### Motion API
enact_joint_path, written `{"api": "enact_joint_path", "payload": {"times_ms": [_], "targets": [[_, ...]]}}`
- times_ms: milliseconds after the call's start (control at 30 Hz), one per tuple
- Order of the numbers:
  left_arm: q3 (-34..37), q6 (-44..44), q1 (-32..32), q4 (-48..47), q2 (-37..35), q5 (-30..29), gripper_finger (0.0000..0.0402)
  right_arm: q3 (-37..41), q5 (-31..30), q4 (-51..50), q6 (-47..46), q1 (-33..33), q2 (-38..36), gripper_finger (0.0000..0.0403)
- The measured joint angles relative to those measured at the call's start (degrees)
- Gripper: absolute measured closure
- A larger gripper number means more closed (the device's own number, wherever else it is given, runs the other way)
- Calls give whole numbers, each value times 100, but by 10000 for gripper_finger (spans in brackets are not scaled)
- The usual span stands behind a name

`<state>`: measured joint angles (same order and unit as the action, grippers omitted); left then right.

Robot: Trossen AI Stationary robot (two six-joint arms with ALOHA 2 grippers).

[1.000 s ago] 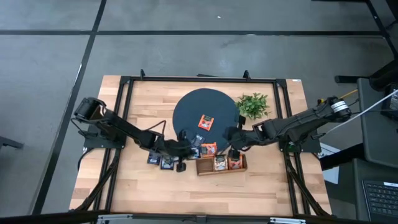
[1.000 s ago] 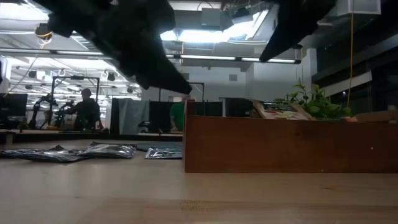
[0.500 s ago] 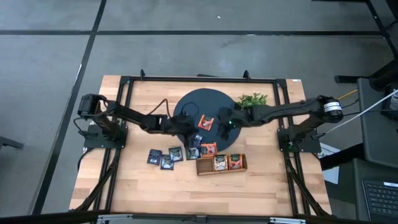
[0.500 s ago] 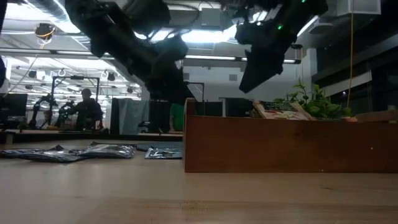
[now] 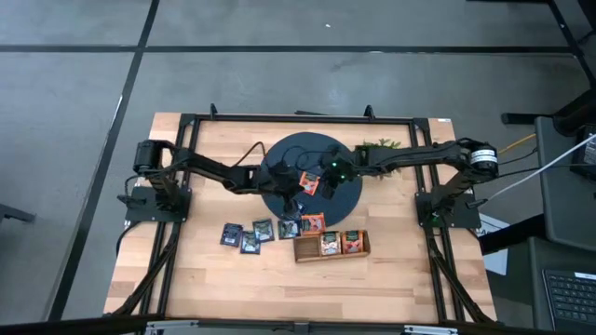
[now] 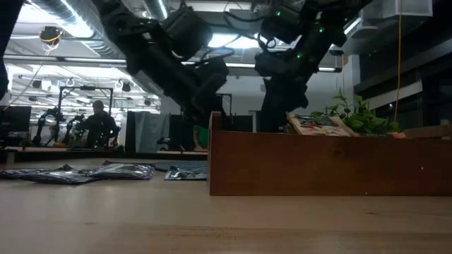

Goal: Pick & Place Tea
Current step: Put the orange tea bag into the right section of the wooden organizer

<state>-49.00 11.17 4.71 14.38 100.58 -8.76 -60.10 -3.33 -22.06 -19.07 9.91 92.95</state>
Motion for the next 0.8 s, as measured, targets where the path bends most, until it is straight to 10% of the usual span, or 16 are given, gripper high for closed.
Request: {"api": "enact_joint_path", "payload": {"times_ms": [800], "targets": [[-1242, -644, 333, -1739, 1142, -147, 399, 0, 670, 263, -146, 770, 689, 260]]}}
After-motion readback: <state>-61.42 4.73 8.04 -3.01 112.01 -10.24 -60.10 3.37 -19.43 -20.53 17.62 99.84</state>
